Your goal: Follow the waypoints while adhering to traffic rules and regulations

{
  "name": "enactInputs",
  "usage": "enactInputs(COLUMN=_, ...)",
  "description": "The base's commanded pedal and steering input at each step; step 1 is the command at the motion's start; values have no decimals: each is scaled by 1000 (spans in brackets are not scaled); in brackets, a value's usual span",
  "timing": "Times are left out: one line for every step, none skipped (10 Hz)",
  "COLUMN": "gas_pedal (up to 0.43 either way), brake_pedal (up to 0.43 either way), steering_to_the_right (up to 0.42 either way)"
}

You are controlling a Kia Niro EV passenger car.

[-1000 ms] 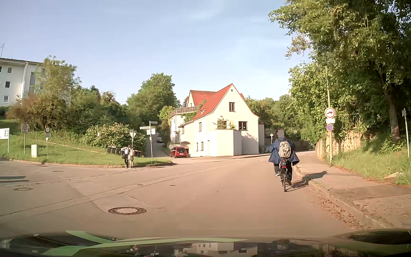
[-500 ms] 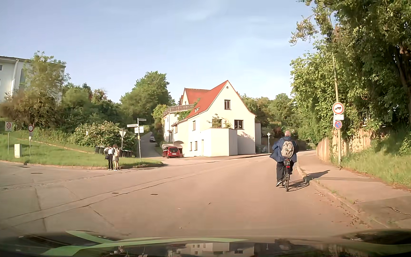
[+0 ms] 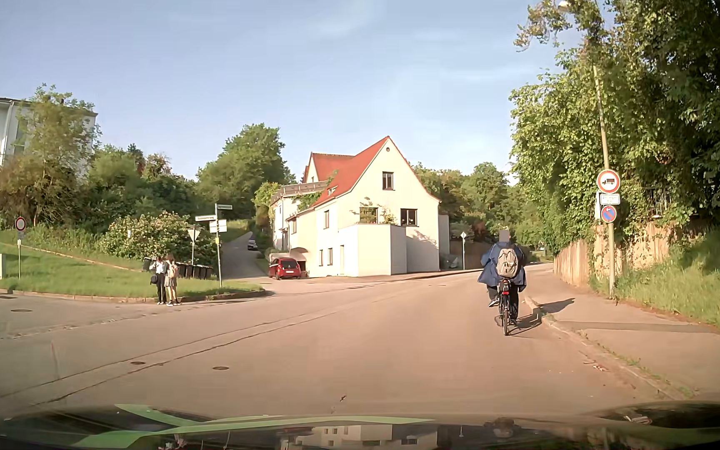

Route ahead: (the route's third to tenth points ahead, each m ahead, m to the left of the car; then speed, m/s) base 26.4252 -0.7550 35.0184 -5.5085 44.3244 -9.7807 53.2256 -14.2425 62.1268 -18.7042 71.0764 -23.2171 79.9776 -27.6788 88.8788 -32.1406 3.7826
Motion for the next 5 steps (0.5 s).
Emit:
enactInputs(gas_pedal=28, brake_pedal=0, steering_to_the_right=56)
enactInputs(gas_pedal=28, brake_pedal=0, steering_to_the_right=61)
enactInputs(gas_pedal=28, brake_pedal=0, steering_to_the_right=65)
enactInputs(gas_pedal=28, brake_pedal=0, steering_to_the_right=67)
enactInputs(gas_pedal=28, brake_pedal=0, steering_to_the_right=68)
